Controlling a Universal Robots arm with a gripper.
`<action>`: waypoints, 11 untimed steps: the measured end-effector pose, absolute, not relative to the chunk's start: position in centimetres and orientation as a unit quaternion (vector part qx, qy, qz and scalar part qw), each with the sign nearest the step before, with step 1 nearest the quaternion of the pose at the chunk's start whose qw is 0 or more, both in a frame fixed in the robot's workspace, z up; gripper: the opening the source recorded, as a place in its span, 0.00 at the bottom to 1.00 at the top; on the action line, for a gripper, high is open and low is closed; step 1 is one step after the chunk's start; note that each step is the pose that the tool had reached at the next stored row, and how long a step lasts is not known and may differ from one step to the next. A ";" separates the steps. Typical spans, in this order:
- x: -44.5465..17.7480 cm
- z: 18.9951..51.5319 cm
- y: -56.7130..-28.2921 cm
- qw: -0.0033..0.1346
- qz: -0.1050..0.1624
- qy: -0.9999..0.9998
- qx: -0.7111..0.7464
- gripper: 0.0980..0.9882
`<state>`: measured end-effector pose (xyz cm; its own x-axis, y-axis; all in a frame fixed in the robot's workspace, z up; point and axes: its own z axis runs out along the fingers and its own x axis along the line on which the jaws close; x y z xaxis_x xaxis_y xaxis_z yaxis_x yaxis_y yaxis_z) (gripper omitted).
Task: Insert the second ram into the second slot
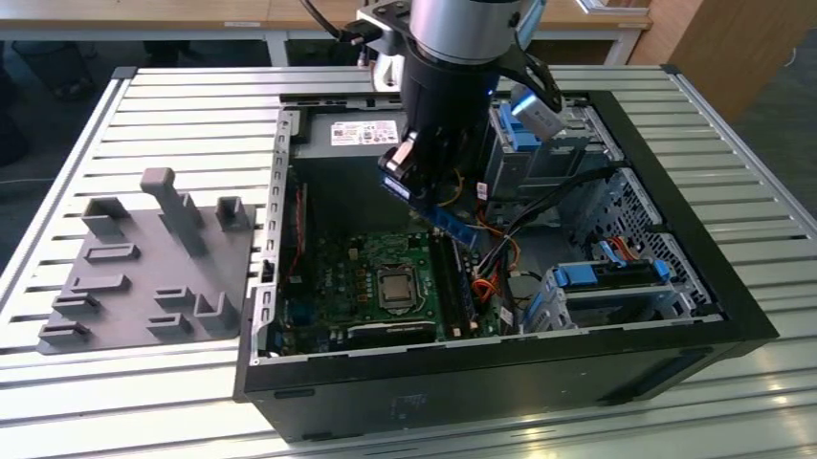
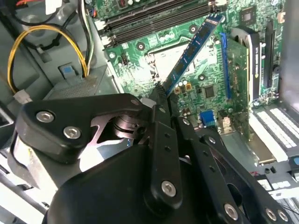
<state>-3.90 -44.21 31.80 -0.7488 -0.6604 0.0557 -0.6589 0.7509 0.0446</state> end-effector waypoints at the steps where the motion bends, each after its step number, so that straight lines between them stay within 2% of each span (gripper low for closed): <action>1: -3.9 31.7 -44.2 0.034 -0.011 -0.937 0.346 0.04; 11: -4.0 30.4 -44.9 0.033 -0.015 -0.954 0.297 0.04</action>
